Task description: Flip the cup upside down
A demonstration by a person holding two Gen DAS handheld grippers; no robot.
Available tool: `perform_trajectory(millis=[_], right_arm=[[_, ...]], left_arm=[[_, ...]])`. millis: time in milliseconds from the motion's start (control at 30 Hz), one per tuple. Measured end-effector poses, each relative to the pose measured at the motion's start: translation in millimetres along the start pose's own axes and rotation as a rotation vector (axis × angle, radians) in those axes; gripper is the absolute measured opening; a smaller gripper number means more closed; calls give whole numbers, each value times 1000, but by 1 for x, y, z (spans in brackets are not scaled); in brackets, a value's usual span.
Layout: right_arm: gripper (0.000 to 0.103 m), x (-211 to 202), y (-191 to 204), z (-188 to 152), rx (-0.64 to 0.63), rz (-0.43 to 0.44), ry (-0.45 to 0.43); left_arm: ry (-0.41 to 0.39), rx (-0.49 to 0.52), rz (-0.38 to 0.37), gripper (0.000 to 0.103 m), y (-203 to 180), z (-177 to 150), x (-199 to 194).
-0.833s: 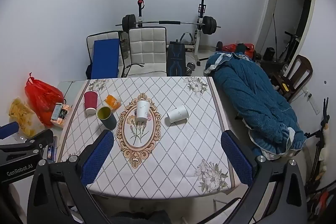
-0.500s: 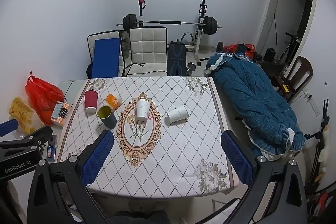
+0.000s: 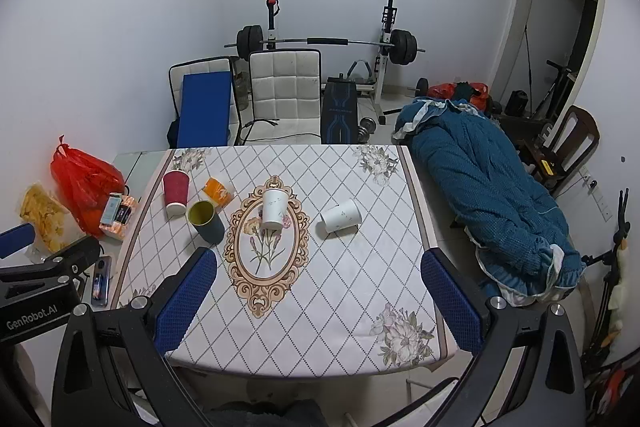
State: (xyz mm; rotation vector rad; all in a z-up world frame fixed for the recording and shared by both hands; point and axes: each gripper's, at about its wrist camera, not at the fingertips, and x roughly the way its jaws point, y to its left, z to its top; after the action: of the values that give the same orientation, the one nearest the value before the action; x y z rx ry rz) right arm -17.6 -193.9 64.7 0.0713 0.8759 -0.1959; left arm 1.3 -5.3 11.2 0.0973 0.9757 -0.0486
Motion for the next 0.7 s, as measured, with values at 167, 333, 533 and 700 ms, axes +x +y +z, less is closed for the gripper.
perform_trajectory(millis=[167, 333, 533, 700], right_arm=[[103, -1, -4, 0, 2, 1, -2], [103, -1, -3, 1, 2, 2, 1], [103, 0, -3, 0, 4, 3, 1], [103, 8, -2, 3, 13, 0, 4]], left_arm=[[-3, 1, 2, 103, -1, 1, 0], [-10, 2, 1, 103, 1, 1, 0], [-13, 1, 0, 103, 2, 1, 1], [-20, 2, 2, 103, 2, 3, 1]])
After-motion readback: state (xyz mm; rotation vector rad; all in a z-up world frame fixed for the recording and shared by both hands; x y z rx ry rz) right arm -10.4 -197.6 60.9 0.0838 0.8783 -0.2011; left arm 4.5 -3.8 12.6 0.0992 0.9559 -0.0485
